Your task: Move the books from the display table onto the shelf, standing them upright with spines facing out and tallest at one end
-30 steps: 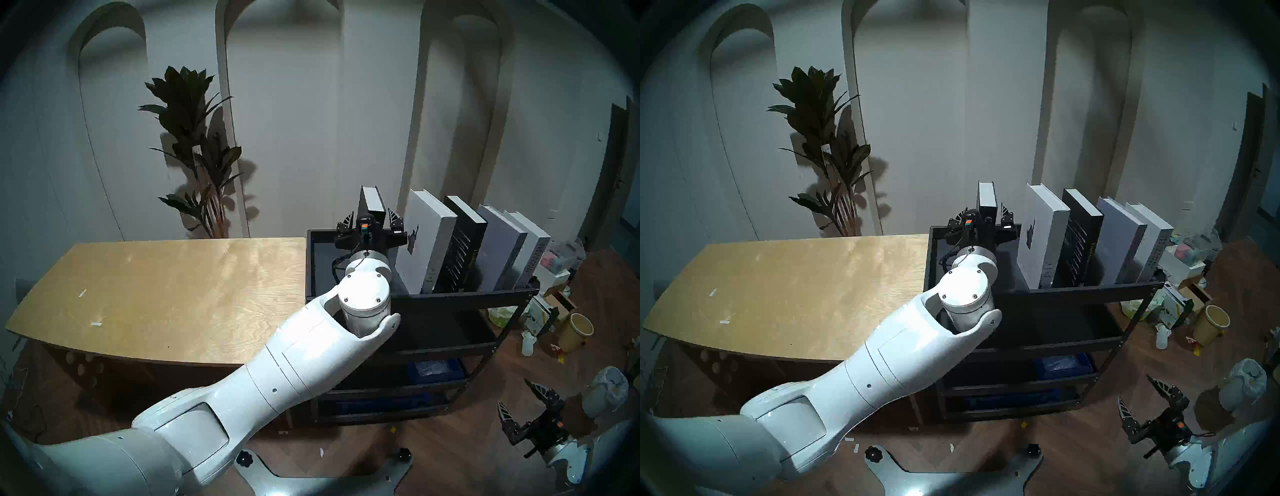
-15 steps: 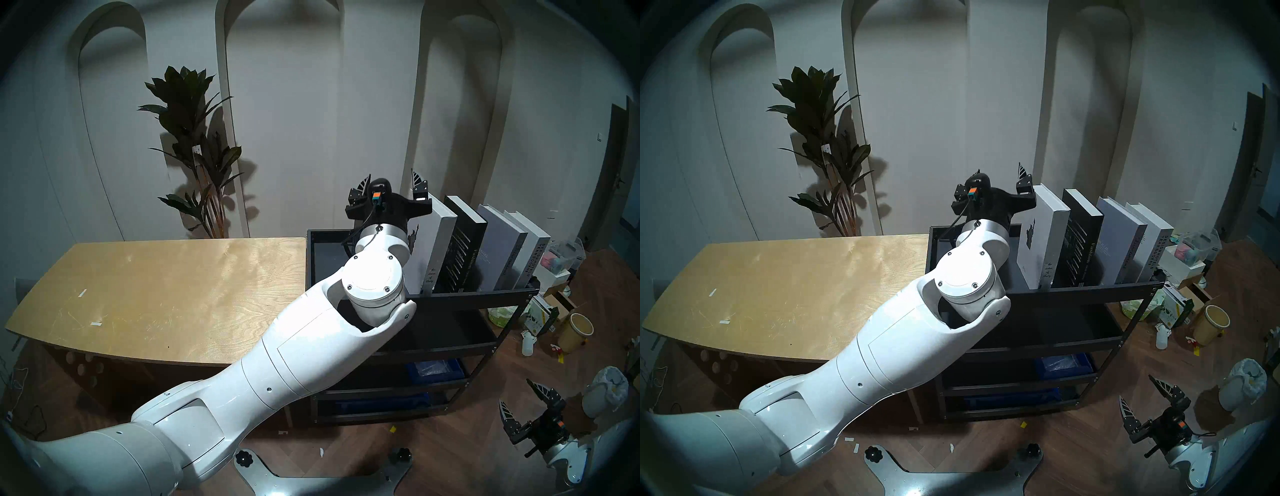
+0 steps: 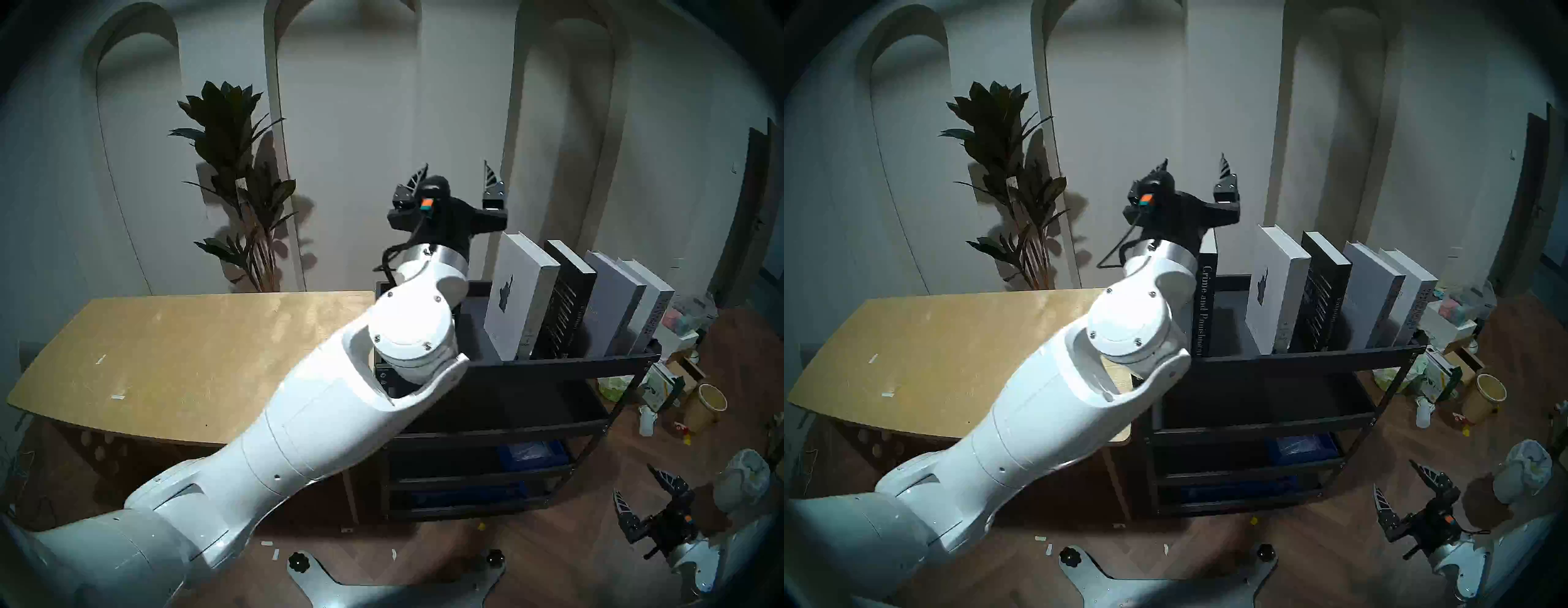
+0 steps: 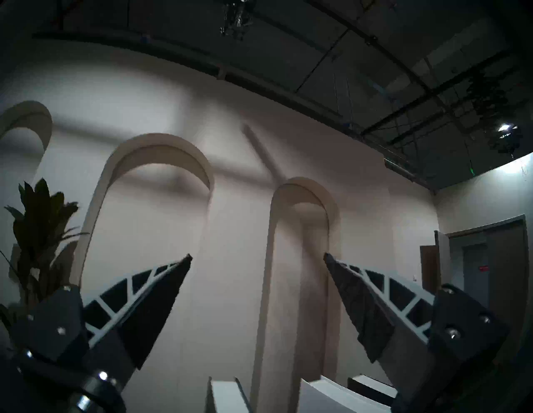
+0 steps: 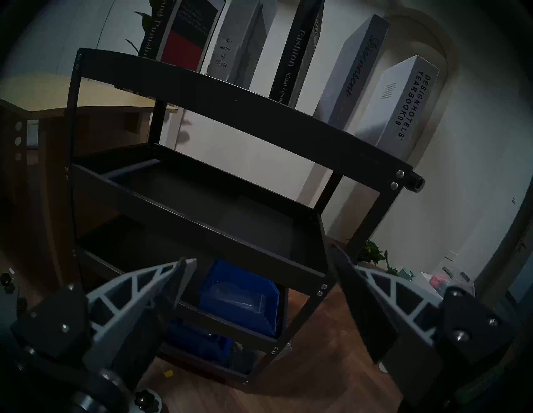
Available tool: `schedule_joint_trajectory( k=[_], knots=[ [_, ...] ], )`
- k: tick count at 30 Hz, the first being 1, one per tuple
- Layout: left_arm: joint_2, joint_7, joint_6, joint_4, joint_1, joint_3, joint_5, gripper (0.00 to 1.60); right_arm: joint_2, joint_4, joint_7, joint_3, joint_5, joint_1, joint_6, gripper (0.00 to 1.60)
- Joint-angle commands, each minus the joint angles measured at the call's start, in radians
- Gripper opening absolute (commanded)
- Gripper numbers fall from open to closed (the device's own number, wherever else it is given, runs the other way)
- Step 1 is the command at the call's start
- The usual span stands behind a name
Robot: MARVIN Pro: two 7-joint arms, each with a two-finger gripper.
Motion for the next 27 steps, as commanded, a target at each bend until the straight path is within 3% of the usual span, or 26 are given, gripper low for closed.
schedule_joint_trajectory(
  k=[1,2,3,20,21,22,27],
  knots=[
    [0.096,-0.003,0.008,-0.083,0.035,-0.099,0.046,1.60,0.003,0.002,-0.031,0.009,0.003,-0.005,-0.005,1.60],
    [0.138,-0.005,0.010,-0.099,0.043,-0.107,0.048,1.60,0.003,0.002,-0.030,0.009,0.004,-0.005,-0.005,1.60],
    [0.123,-0.004,0.020,-0.093,0.054,-0.126,0.060,1.60,0.003,0.002,-0.028,0.009,0.005,-0.005,-0.005,1.60],
    [0.340,0.027,0.090,-0.067,0.281,-0.377,0.107,1.60,0.003,0.001,-0.009,0.010,0.027,-0.007,-0.005,1.60],
    [0.390,0.030,0.091,-0.064,0.295,-0.383,0.105,1.60,0.003,0.001,-0.008,0.010,0.028,-0.007,-0.005,1.60],
    [0.364,0.034,0.096,-0.056,0.311,-0.404,0.108,1.60,0.003,0.001,-0.008,0.010,0.029,-0.007,-0.005,1.60],
    [0.422,0.045,0.102,-0.036,0.380,-0.461,0.107,1.60,0.003,0.000,-0.007,0.011,0.034,-0.007,-0.005,1.60]
  ],
)
